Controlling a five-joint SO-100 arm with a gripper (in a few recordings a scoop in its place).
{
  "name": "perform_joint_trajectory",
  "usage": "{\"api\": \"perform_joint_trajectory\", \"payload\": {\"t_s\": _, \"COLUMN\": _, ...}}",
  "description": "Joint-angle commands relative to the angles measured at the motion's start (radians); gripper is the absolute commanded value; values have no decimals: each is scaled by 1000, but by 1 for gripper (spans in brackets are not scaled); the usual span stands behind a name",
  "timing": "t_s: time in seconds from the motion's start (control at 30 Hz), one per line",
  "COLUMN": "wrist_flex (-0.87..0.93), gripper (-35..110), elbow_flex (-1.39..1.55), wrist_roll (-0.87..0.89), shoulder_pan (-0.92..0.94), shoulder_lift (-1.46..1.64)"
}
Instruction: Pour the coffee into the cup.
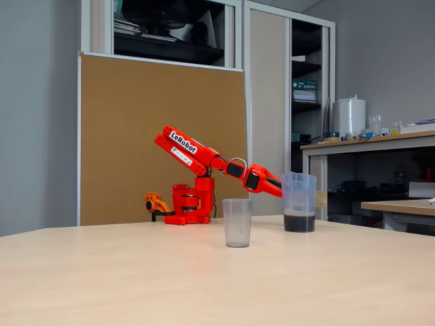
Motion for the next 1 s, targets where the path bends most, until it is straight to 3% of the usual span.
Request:
{"api": "perform_joint_trajectory", "payload": {"t_s": 0.0, "wrist_flex": -103, "gripper": 19, "elbow_flex": -9, "wrist_roll": 15, "shoulder_pan": -20, "shoulder_lift": -46}}
{"api": "perform_joint_trajectory", "payload": {"t_s": 0.97, "wrist_flex": -448, "gripper": 19, "elbow_flex": -267, "wrist_roll": 17, "shoulder_pan": 5, "shoulder_lift": -577}}
